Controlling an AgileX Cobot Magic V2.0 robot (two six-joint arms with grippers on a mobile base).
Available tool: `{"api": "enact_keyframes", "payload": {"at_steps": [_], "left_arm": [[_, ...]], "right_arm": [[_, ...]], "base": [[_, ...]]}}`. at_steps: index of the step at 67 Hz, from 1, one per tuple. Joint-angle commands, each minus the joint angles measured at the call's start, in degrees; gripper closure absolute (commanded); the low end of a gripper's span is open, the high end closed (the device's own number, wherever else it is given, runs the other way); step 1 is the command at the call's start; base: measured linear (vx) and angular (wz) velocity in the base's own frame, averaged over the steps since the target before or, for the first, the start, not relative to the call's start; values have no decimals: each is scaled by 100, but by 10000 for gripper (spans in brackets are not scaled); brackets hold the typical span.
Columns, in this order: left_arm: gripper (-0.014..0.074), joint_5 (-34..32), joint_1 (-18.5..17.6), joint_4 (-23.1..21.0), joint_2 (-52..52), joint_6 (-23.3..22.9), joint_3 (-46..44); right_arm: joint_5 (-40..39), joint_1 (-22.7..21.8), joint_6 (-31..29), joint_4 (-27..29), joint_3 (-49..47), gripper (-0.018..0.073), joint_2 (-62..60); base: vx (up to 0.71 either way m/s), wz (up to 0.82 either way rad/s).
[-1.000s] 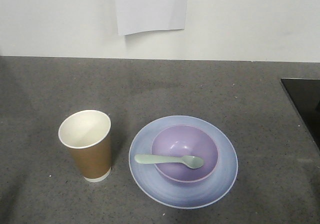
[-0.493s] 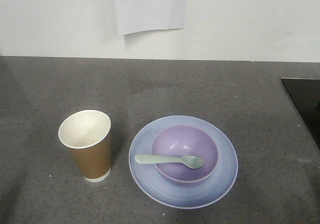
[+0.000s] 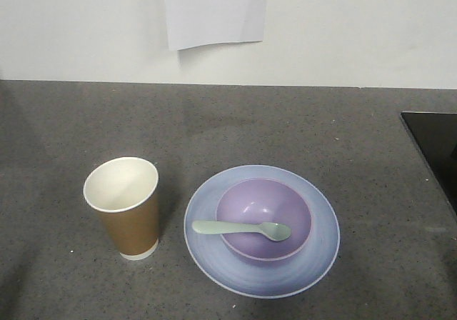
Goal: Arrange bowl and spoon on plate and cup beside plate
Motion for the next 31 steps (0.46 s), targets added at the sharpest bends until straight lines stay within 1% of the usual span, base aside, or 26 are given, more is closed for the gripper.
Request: {"api": "enact_keyframes", "payload": {"at_steps": [1,31], "left_arm": [[604,-390,10,-5,-86,-71,-43],[604,-390,10,-5,-86,-71,-43]], "right_arm": [[-392,1,6,-41,14,562,-58],[-392,1,6,-41,14,562,-58]], "base": [[0,0],[0,0]]}}
